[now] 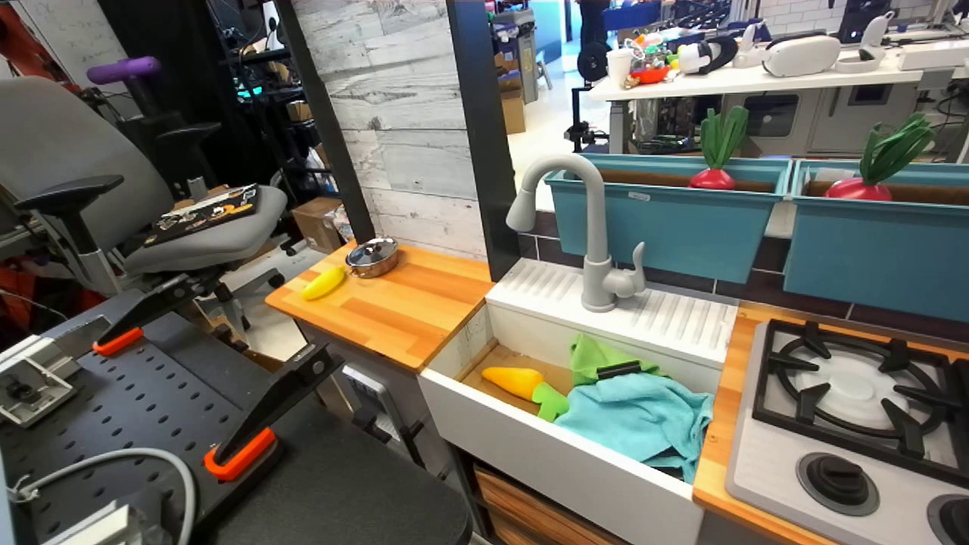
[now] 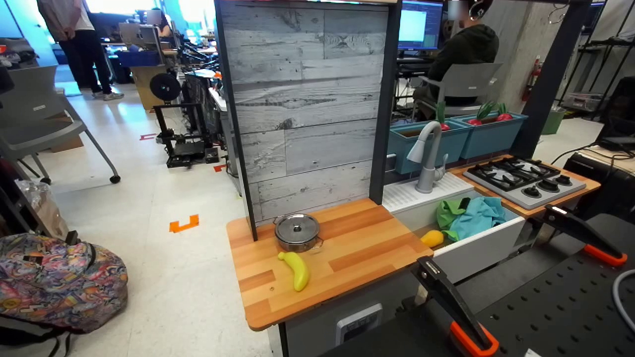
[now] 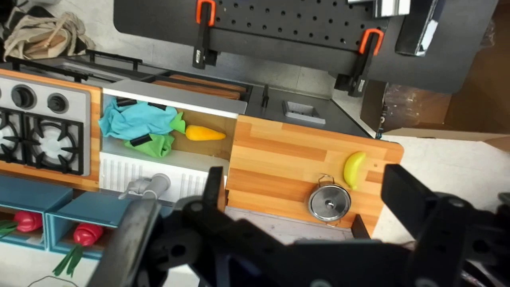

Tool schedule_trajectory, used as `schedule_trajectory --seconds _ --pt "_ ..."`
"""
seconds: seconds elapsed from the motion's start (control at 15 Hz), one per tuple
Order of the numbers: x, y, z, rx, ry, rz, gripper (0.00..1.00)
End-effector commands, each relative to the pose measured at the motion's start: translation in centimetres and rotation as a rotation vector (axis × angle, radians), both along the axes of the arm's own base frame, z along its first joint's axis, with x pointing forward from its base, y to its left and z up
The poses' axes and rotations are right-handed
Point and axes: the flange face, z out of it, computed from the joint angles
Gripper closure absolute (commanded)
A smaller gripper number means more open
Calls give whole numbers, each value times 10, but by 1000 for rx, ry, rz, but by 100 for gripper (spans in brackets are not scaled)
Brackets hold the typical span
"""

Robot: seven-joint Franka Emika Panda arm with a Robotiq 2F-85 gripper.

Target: Remove the lid from the pot

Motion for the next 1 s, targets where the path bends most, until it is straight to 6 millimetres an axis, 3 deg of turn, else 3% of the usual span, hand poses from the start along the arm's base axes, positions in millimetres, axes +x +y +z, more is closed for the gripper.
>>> schedule_trajectory --seconds 0.0,0.27,0.67,0.93 --pt "35 27 -38 46 -47 -1 0" --pt "71 47 -100 135 -54 18 0" --pt "107 81 -192 240 -43 31 0" --pt "134 97 -239 261 -23 17 0"
